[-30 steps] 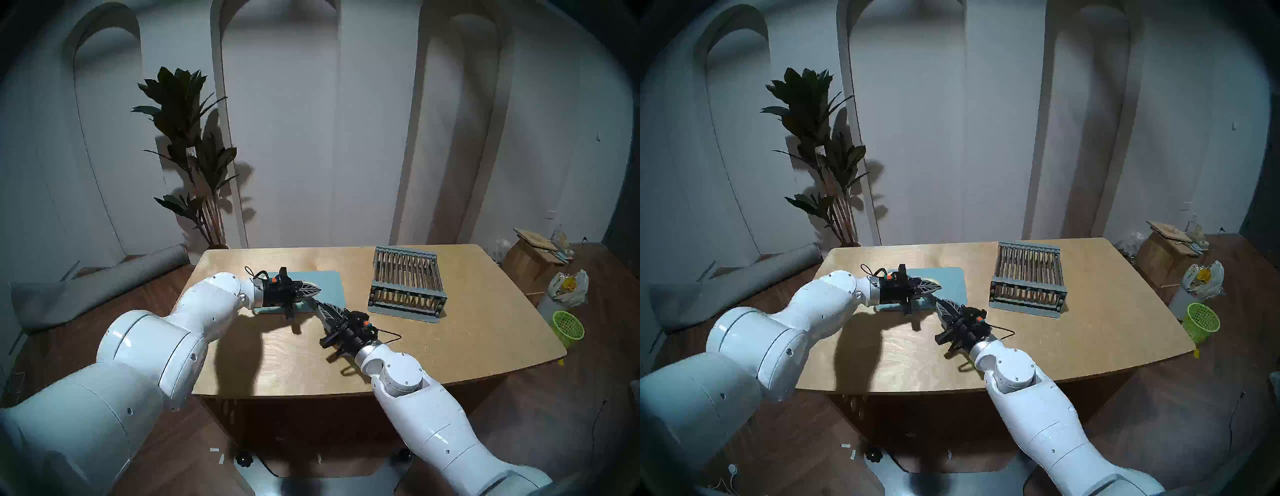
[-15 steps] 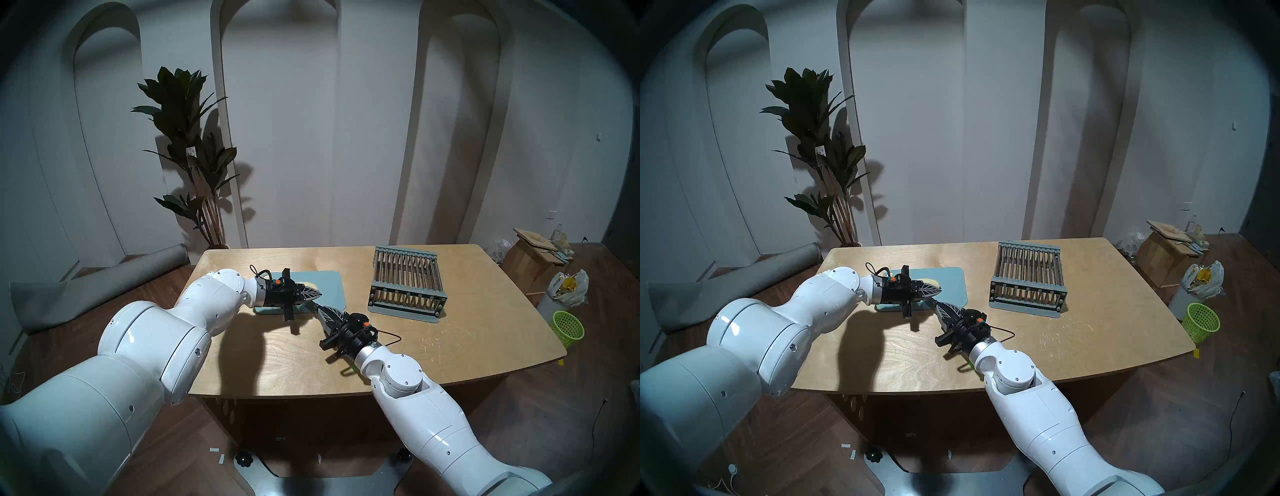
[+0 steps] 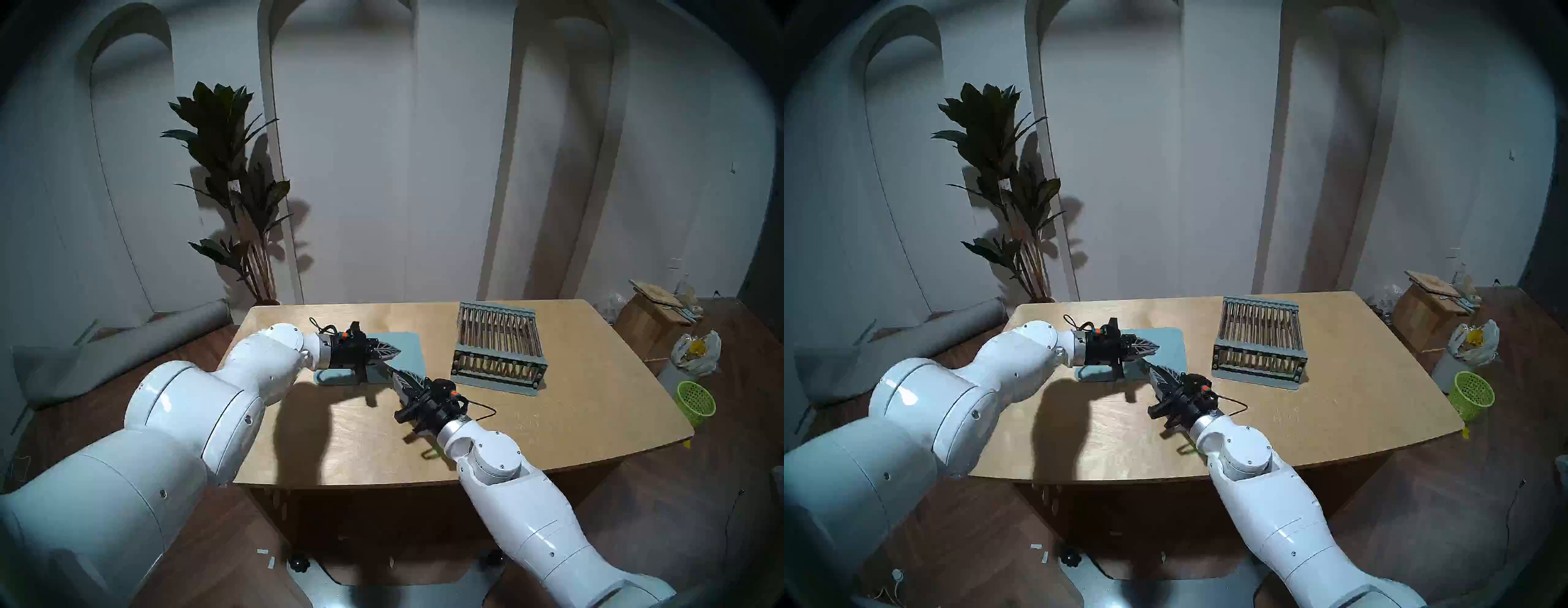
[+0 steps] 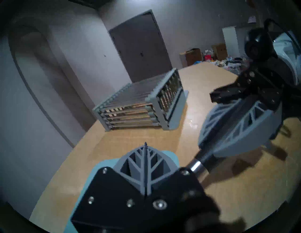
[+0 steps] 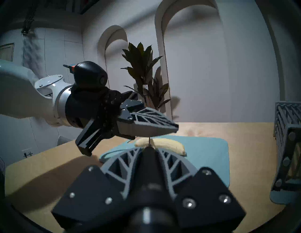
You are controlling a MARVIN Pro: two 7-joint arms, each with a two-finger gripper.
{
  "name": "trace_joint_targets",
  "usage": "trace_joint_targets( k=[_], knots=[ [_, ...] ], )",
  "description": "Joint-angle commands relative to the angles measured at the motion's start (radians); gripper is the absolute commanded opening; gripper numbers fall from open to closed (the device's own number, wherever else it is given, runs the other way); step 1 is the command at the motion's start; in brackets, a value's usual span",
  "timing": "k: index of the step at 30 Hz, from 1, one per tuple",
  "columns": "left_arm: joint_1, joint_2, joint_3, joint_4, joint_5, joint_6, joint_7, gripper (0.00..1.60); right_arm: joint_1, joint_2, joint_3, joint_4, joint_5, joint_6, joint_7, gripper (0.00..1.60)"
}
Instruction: Cut the banana into four pieces on the cutting board
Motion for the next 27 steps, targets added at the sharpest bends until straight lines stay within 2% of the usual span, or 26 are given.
trace_joint_targets(
  k=[1,4,7,12,23,27],
  knots=[
    [-0.047,-0.011,-0.116,-0.015,-0.116,0.006,0.069,0.0,0.006,-0.021,0.016,-0.044,0.046,0.013,0.01,0.0],
    [-0.037,-0.01,-0.175,-0.006,-0.182,0.015,0.082,0.0,-0.002,-0.026,0.032,-0.057,0.09,0.049,0.022,0.0],
    [-0.025,-0.007,-0.208,-0.006,-0.217,0.011,0.075,0.0,-0.009,-0.022,0.039,-0.068,0.116,0.08,0.033,0.0],
    [-0.014,-0.003,-0.257,-0.009,-0.268,0.011,0.031,0.0,-0.026,-0.009,0.047,-0.118,0.115,0.107,0.02,0.0],
    [-0.012,0.002,-0.271,-0.011,-0.279,0.012,-0.031,0.0,-0.053,0.008,0.051,-0.188,0.079,0.111,-0.005,0.0],
    [-0.014,0.009,-0.258,-0.016,-0.265,0.006,-0.068,0.0,-0.071,0.021,0.06,-0.218,0.057,0.109,-0.025,0.0]
  ],
)
